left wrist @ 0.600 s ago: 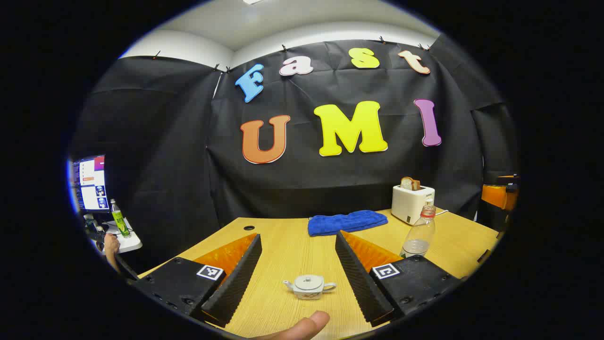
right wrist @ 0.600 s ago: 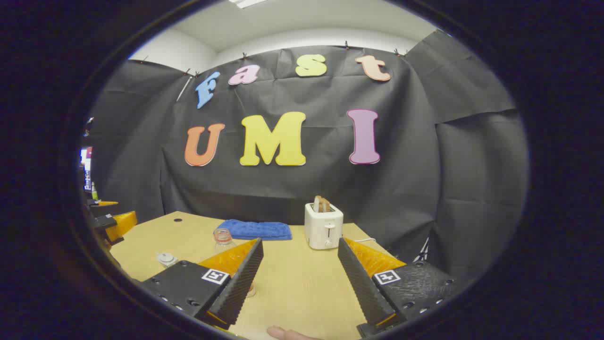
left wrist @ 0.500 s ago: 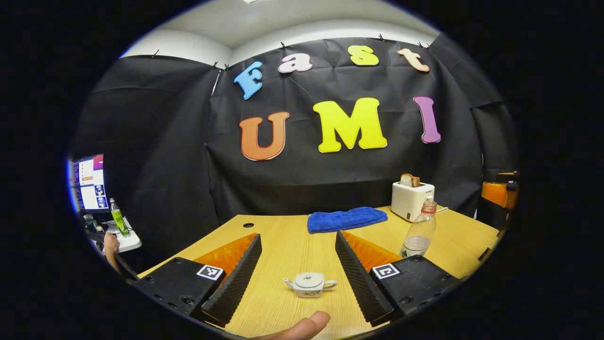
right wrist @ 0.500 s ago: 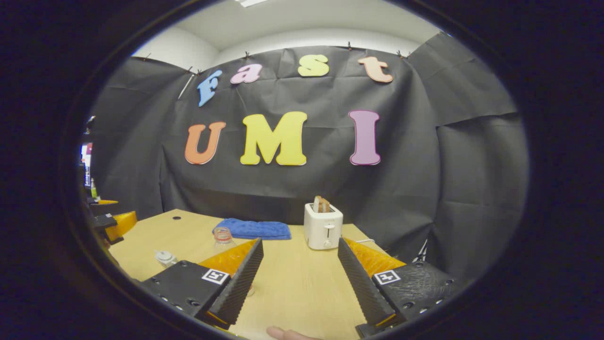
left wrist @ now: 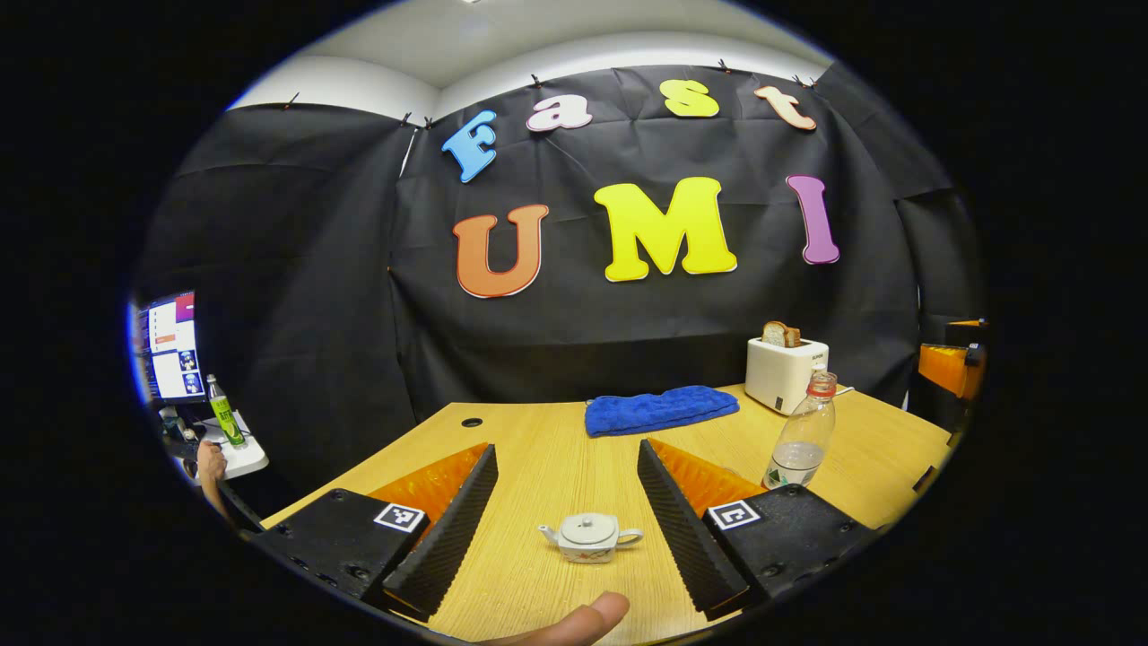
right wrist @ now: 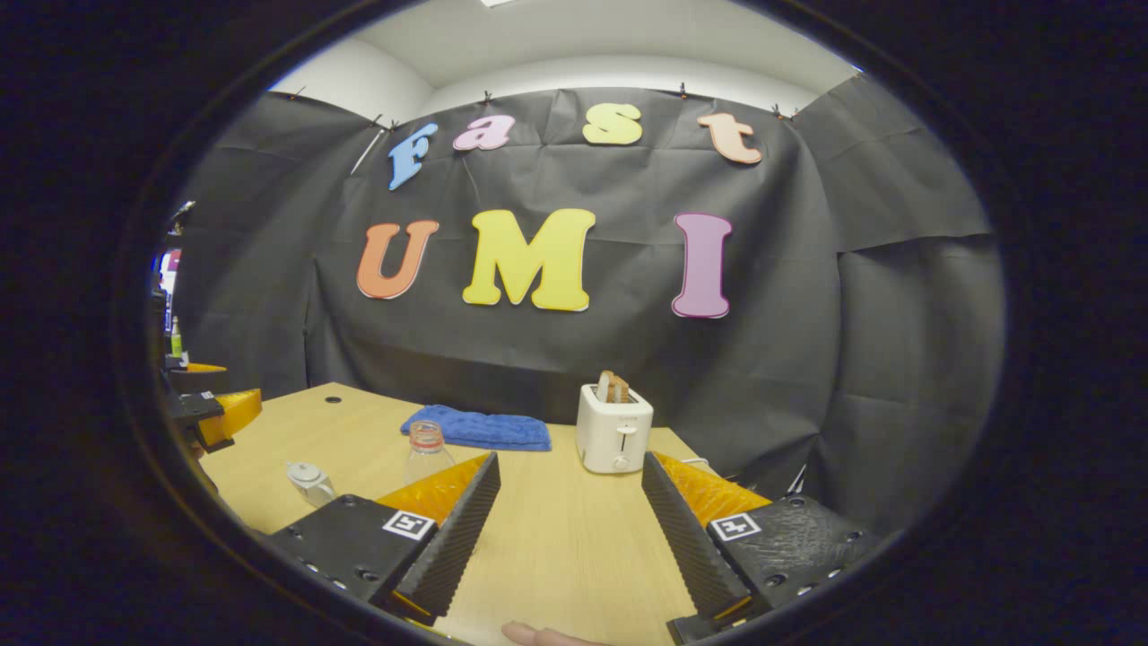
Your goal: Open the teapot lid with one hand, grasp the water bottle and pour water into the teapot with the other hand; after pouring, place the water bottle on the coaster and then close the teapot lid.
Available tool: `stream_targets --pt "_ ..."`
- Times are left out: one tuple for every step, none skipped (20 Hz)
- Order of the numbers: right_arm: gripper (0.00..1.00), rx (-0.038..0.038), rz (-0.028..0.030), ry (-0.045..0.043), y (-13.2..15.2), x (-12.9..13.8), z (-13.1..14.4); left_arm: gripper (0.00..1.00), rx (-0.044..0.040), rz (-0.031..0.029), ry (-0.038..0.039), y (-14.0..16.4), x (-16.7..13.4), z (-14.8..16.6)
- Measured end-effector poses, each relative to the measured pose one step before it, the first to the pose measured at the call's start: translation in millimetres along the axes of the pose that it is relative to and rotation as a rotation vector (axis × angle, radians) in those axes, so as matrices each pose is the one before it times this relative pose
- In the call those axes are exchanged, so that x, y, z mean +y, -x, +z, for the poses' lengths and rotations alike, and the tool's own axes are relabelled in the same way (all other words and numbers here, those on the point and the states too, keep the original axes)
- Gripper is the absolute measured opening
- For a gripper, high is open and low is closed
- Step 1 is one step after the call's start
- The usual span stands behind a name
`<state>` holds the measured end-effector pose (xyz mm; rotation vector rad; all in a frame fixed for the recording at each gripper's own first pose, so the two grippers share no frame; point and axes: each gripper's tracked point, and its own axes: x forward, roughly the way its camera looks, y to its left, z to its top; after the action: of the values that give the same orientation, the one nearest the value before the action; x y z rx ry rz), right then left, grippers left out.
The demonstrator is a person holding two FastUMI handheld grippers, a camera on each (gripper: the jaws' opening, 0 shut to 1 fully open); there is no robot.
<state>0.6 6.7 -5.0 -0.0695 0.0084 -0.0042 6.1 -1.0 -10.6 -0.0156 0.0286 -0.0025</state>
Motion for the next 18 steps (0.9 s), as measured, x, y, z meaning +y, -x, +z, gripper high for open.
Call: stream_targets --pt "0.95 0.00221 -0.00142 0.00386 -1.21 0.31 -0.87 0.98 0.00379 0.00662 0.01284 -1.53 2.27 -0.8" --pt "0.96 0.00263 -0.00197 0.00381 -1.44 0.1 0.07 0.98 0.00401 0.00084 0.00638 -2.64 0.76 -1.51" --pt "0.96 0.00267 -0.00175 0.0043 -0.52 0.31 -1.96 0.98 0.00576 -0.00779 0.00496 -3.08 -0.7 -3.7" --pt "0.95 0.00271 -0.00242 0.00496 -0.63 0.32 -0.7 0.99 0.00789 -0.0112 0.00879 -4.79 -1.28 -4.0" --pt "0.95 0.00316 -0.00267 0.00532 -1.23 -0.2 -1.23 0.99 0.01359 -0.01274 0.01167 -5.9 -2.59 -5.44" --pt "0.95 0.00419 -0.00273 0.00499 -0.96 0.61 -0.9 0.99 0.02423 -0.01572 0.01729 -5.93 -2.23 -8.31" --pt "0.95 0.0027 -0.00242 0.00438 -1.04 0.39 -1.47 0.99 0.02015 -0.01175 0.01668 -6.64 -1.94 -8.69" --pt "0.97 0.00193 -0.00235 0.00644 0.41 0.46 -0.41 0.99 0.01756 -0.00842 0.01143 -6.47 -0.71 -7.4" --pt "0.97 0.00043 0.0 0.00599 0.22 0.26 -0.89 0.99 0.0128 -0.00118 0.00181 -6.77 0.68 -7.43" --pt "0.97 -0.0011 0.00261 0.00455 -0.01 2.48 1.06 0.99 0.01436 0.00231 -0.00178 -5.11 1.85 -8.46" --pt "0.96 -0.00094 0.00312 0.00399 0.33 1.51 -0.74 0.99 0.00462 0.00171 -0.00357 -6.09 2.59 -8.82" --pt "0.96 0.00075 0.00214 0.00508 -1.37 1.59 0.19 0.99 0.00027 0.00123 -0.00295 -3.26 0.96 -5.16" --pt "0.95 0.00176 0.00026 0.00533 -0.18 1.09 -1.8 0.99 -0.01728 -0.00011 -0.00864 -4.52 1.22 -3.95" --pt "0.96 0.00372 -0.00072 0.00418 -1.32 1.31 -1.02 0.99 -0.01964 -0.00227 -0.00669 -3.78 1.29 -3.32" --pt "0.97 0.00546 0.00086 0.00221 -1.8 1.3 -2.26 0.99 -0.00769 -0.01128 -0.00278 -3.42 -1.22 -2.69" --pt "0.98 0.00875 0.00513 0.00349 -2.09 2.91 -2.33 0.99 0.00555 -0.01223 0.00963 -3.9 -2.61 -5.12" --pt "0.98 0.00713 0.00472 0.00303 -0.4 3.48 -3.07 0.99 -0.00464 -0.01294 0.01451 -3.03 -2.19 -1.81" --pt "0.95 0.00706 0.00335 0.0059 -1.02 2.37 -1.25 0.99 0.00872 -0.00214 0.0115 -1.54 1.0 -3.01"
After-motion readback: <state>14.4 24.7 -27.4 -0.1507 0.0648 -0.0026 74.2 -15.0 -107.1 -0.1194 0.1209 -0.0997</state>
